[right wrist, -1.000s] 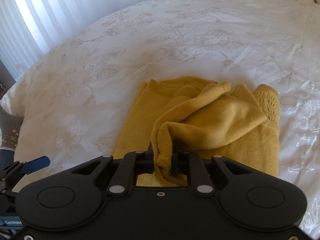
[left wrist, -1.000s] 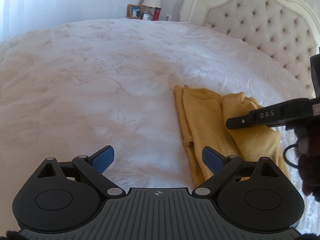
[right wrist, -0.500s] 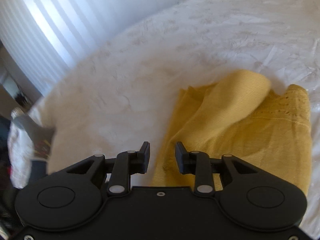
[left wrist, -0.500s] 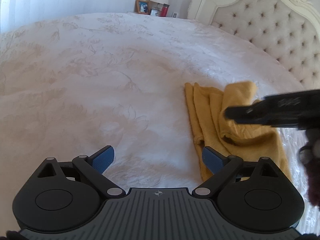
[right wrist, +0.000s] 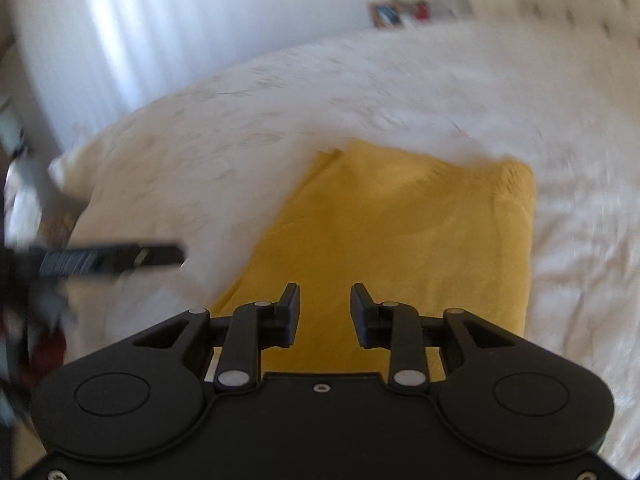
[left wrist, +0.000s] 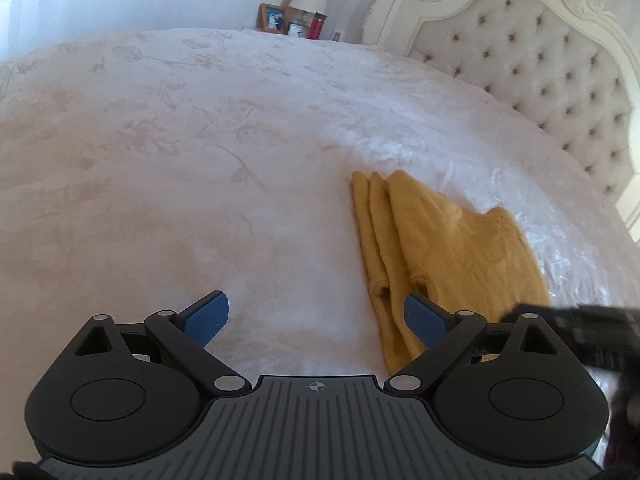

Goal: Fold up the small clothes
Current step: 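Fold the held side over the sweater with the right tool and release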

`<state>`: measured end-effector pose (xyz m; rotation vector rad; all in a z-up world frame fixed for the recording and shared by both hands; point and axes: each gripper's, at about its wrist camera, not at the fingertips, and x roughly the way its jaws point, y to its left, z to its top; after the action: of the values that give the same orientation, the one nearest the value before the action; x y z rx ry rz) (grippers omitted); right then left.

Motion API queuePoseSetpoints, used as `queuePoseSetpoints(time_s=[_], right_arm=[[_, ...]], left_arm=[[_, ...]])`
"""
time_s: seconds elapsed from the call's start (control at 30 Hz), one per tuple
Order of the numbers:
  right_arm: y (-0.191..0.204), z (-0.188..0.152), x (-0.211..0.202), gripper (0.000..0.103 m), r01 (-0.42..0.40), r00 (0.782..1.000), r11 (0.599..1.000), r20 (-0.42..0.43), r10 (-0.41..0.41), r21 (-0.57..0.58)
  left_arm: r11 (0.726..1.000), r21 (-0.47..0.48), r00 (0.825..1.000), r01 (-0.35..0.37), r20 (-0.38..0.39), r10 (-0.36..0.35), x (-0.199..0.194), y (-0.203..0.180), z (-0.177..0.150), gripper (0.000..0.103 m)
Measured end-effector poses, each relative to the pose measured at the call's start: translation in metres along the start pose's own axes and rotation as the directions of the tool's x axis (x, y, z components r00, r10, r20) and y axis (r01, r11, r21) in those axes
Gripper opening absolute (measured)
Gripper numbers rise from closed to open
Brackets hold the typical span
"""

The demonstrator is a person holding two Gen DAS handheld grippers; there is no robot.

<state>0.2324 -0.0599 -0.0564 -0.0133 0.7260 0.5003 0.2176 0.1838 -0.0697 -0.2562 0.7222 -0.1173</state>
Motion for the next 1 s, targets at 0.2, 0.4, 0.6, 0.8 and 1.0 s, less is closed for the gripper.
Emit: queuePoseSetpoints(time_s=[0.2,0.4,0.6,0.8,1.0], right_arm=[[0.045,-0.018,-0.008,0.058,-0.025,0.998,0.973,0.052,0.038,-0.229],[0.059,-0.024,0.013,0.048,-0.004,1.0,0.939,0.023,0.013,-0.344],[0.035,-0.019,0.003,0.011,0.025,0.998,0.973,0.067,-0.009,-0.228],[-0.004,-0.015,-0.017,0.011,0.044,0.99,0.997,0.138,-0.036,-0.059],[-0.018,-0.017,-0.025,0.011,0.027,0.987,1.0,0.156,-0.026,-0.001]], left_arm=[[0.999,0.036,0.999,-0.003,-0.051,0.005,0.004,-0.009,0.016,0.096],[0.996,0.077,0.995,0.036,-0.094,-0.028,0.009,-0.026,0.031,0.096],[0.994,0.026,0.986,0.102,-0.134,-0.098,0.02,-0.037,0.046,0.096],[0.972,-0.099,0.951,0.215,-0.205,-0.231,0.048,-0.05,0.055,0.096],[0.945,-0.214,0.905,0.248,-0.298,-0.305,0.097,-0.067,0.054,0.096]])
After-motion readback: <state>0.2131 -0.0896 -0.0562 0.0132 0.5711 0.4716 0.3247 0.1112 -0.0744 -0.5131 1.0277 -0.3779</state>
